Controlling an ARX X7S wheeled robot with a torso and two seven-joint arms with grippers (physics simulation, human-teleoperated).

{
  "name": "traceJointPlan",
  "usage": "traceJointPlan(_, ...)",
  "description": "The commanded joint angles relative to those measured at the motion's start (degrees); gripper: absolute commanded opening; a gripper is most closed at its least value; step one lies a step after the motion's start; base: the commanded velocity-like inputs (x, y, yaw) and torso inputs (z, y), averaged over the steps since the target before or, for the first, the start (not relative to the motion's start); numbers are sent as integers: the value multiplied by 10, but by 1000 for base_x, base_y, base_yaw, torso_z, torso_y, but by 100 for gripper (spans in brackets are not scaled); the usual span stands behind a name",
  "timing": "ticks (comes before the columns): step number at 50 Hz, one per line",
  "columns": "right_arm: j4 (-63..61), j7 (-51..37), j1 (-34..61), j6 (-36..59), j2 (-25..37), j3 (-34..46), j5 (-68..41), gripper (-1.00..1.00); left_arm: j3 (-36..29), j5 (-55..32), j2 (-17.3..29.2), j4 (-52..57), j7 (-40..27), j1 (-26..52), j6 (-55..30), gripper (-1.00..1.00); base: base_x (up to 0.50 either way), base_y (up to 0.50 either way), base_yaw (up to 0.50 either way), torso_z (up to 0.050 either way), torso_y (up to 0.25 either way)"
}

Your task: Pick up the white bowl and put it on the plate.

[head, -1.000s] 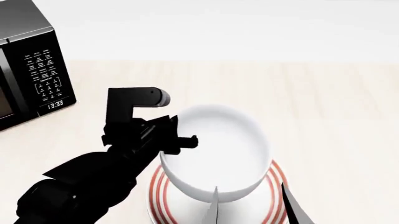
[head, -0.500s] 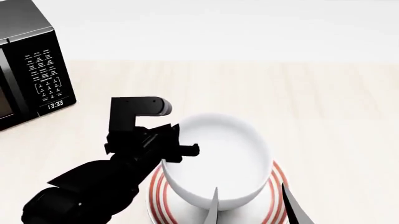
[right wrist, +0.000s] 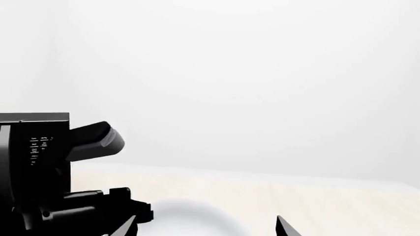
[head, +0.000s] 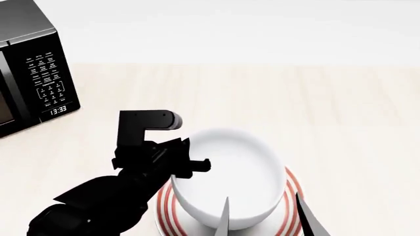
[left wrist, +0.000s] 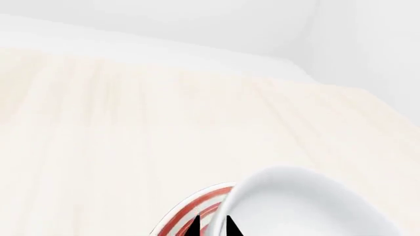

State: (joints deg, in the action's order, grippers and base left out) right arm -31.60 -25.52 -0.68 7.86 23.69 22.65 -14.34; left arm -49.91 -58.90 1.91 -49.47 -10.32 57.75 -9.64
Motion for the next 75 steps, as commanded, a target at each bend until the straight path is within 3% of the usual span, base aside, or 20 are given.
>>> traceJointPlan(1, 3, 12, -1, -1, -11, -12, 15, 100, -11, -26, -17, -24, 16, 13, 20, -100, 0, 0, 0, 0, 0)
traceJointPlan(11, 2, 10, 1, 0, -10, -11, 14, 100, -81, -89, -18, -57, 22, 28, 54, -100, 0, 0, 0, 0, 0)
traceJointPlan(28, 1, 8, 0, 0, -8, -9, 12, 100, -268, -263, -19, -94, 33, 48, 135, -100, 0, 0, 0, 0, 1)
traceJointPlan(45, 3, 6, 1, -3, -6, -8, 11, 100, -370, -368, -19, -113, 25, 62, 188, -100, 0, 0, 0, 0, 0)
traceJointPlan(46, 3, 6, 1, -2, -6, -8, 10, 100, -367, -371, -19, -112, 23, 65, 200, 100, 0, 0, 0, 0, 10)
traceJointPlan(58, 4, 5, 1, -4, -6, -4, 13, 100, -404, -313, 19, -38, -62, 78, 239, 100, 0, 0, 0, 0, 0)
traceJointPlan(71, -19, -4, -1, 7, 2, -10, 13, 100, -490, -96, 188, 284, -350, 127, 340, 100, 0, 0, 0, 0, 0)
traceJointPlan(75, -30, -8, 0, 13, 6, -16, 10, 100, -493, -72, 234, 363, -394, 129, 353, 100, 0, 0, 0, 0, 0)
